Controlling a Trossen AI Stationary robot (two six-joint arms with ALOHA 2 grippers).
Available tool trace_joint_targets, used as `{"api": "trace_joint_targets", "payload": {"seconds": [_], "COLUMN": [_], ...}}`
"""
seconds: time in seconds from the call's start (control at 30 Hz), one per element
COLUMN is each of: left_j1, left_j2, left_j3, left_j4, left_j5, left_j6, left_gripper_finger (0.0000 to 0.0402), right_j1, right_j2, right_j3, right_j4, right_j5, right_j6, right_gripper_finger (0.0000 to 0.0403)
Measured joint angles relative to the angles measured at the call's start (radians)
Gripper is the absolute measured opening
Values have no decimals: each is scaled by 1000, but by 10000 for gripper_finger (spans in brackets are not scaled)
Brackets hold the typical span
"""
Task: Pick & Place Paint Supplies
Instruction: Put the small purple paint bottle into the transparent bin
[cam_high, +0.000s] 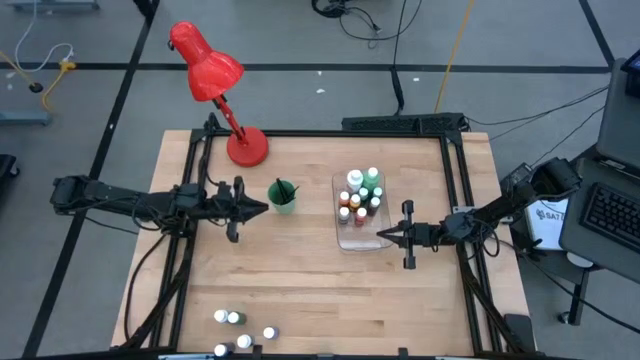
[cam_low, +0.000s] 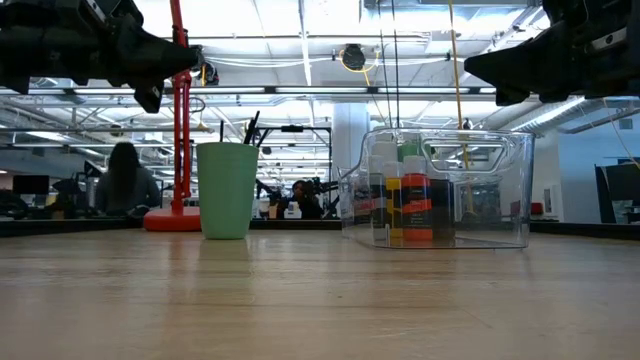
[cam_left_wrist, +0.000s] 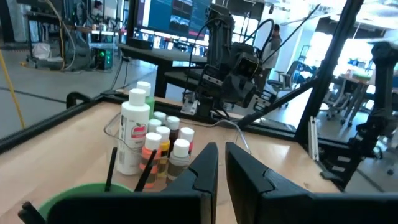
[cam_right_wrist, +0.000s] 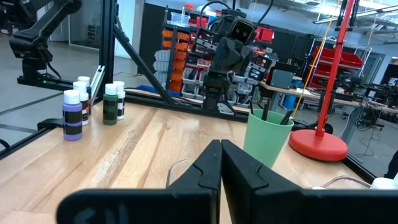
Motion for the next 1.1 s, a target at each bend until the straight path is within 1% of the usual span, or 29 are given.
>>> {"api": "trace_joint_targets", "payload": {"seconds": [0.1, 0.2, 0.3, 0.37, 0.47, 0.5, 0.57, 0.6, 0.67, 0.73, 0.83, 0.87, 0.97, 1.03, 1.1], "left_j1": [0, 0, 0, -5, -38, -65, -143, -191, -281, -354, -420, -432, -457, -473, -492], "left_j2": [0, 0, -1, 0, 15, 25, 62, 87, 140, 201, 274, 298, 375, 423, 470], "left_j3": [0, 0, 0, 0, 12, 29, 74, 108, 192, 298, 474, 534, 690, 771, 820], "left_j4": [-1, 10, 85, 124, 149, 147, 143, 121, 13, -154, -410, -487, -701, -810, -893], "left_j5": [0, -8, -9, 52, 210, 241, 242, 217, 149, 75, -14, -41, -107, -118, -118], "left_j6": [-51, -15, 1, -38, -48, -49, -26, 8, 90, 164, 213, 201, 90, 14, -32], "left_gripper_finger": [35, 35, 35, 35, 35, 35, 35, 35, 35, 35, 35, 35, 35, 35, 35], "right_j1": [0, 0, 0, 0, 0, 0, -2, -3, -4, -4, -4, -4, -3, -3, -3], "right_j2": [0, 0, 0, 0, 0, 0, 0, 0, 0, 0, 0, 0, 0, 0, 0], "right_j3": [0, 0, 0, 0, 0, 0, 0, 0, 0, 0, 0, 0, 0, 0, 0], "right_j4": [0, 0, 0, 1, 1, 1, 1, 1, 5, 4, 0, -2, -6, -7, -5], "right_j5": [0, 0, 0, 0, 0, 0, 0, 0, 1, 0, 0, 0, 0, 0, 0], "right_j6": [0, 0, 0, 0, 0, 0, 0, 0, 0, 1, 21, 26, 36, 37, 34], "right_gripper_finger": [4, 4, 4, 4, 4, 4, 4, 4, 4, 4, 4, 4, 4, 4, 4]}}
